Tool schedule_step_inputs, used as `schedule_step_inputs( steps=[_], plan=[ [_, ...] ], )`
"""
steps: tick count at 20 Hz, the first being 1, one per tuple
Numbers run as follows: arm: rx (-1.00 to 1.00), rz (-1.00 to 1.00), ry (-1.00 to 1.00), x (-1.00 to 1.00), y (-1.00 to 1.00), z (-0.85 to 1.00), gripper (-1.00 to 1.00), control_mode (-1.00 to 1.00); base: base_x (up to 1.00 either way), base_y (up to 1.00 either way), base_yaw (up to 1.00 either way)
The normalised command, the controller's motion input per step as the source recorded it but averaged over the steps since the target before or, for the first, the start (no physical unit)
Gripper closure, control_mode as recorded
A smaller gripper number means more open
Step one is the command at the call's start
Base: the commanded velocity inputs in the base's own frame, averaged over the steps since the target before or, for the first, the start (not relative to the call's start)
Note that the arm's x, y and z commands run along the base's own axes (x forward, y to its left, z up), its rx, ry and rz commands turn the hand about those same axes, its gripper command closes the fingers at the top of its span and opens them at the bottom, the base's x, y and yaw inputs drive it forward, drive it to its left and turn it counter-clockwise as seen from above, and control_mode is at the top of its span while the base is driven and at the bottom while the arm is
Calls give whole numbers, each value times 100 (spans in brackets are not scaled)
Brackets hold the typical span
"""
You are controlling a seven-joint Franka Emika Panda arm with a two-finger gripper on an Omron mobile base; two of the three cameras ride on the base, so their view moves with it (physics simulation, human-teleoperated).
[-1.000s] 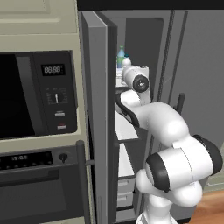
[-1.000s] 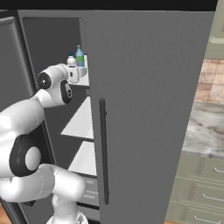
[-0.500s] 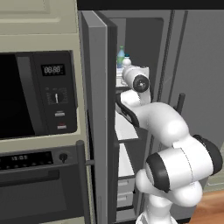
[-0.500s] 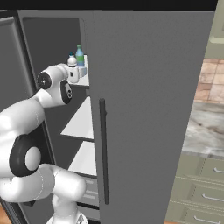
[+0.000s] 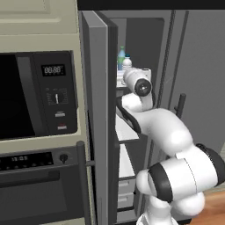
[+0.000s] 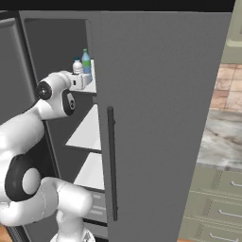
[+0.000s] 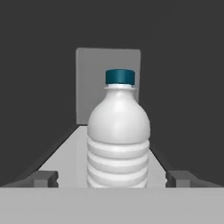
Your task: Take the bottled waters from the counter and place them in the freezer to freeze. Close the freezer door after placing the bottles.
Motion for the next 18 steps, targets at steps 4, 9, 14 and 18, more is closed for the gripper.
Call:
schedule_step_inputs(
  steps=[4,9,14,18],
  plan=[
    [0,0,0,-66,0,27,-100,-100,0,0,0],
    [0,0,0,-90,-1,31,-100,-100,0,0,0],
    [4,1,5,-95,-26,28,-100,-100,0,0,0],
    [4,0,8,-100,-14,36,-100,-100,0,0,0]
  ],
)
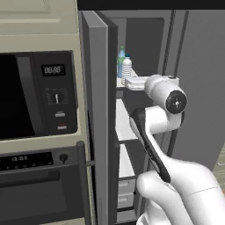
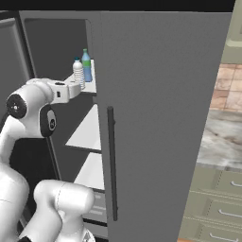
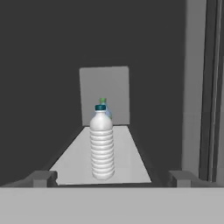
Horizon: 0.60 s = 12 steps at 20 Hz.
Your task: Take the bottled waters from the counter and place them in the freezer to freeze. Close the freezer door after placing the bottles.
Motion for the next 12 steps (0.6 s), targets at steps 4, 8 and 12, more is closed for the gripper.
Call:
schedule_step_inputs(
  steps=[4,8,12],
  plan=[
    [3,0,12,-100,-10,37,-100,-100,0,0,0],
    [0,0,24,-100,0,8,-100,-100,0,0,0],
    [0,0,35,-100,-5,0,-100,-100,0,0,0]
  ],
)
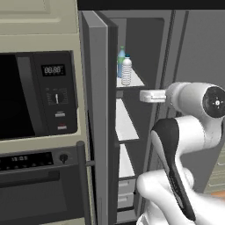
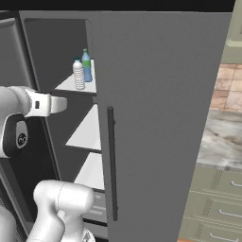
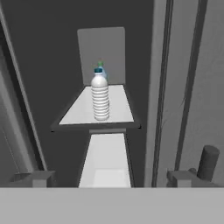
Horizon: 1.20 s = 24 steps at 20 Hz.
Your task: Take the bottled waters from the counter and place them in the freezer to freeze. Close the freezer door after placing the bottles.
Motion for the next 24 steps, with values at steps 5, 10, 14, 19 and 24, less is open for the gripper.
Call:
schedule_step_inputs(
  steps=[5,10,14,19,24],
  plan=[
    [0,0,40,-80,-17,-6,-100,-100,0,0,0],
    [-2,0,38,-60,-6,-29,-100,-100,0,0,0],
    [-1,-11,13,-48,-23,-51,-100,-100,0,0,0],
    [2,-13,1,-22,-22,-40,-100,-100,0,0,0],
    [0,-2,3,-2,-2,-42,-100,-100,0,0,0]
  ],
)
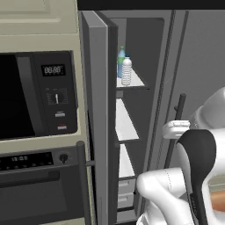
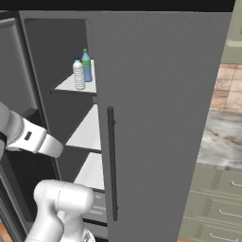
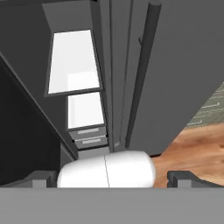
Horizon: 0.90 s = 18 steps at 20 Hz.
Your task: Take the bottled waters from the counter and place them in the freezer to freeze. Close the freezer door after placing the bottles.
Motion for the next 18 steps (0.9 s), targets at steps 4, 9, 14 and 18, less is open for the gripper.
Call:
schedule_step_inputs(
  steps=[4,9,14,18],
  plan=[
    [0,5,6,-2,0,-33,-100,-100,0,0,0],
    [0,1,3,-1,0,-8,-100,-100,0,0,0],
    [0,0,0,0,0,0,-100,-100,0,0,0],
    [0,0,0,0,0,0,-100,100,0,2,0]
  ],
)
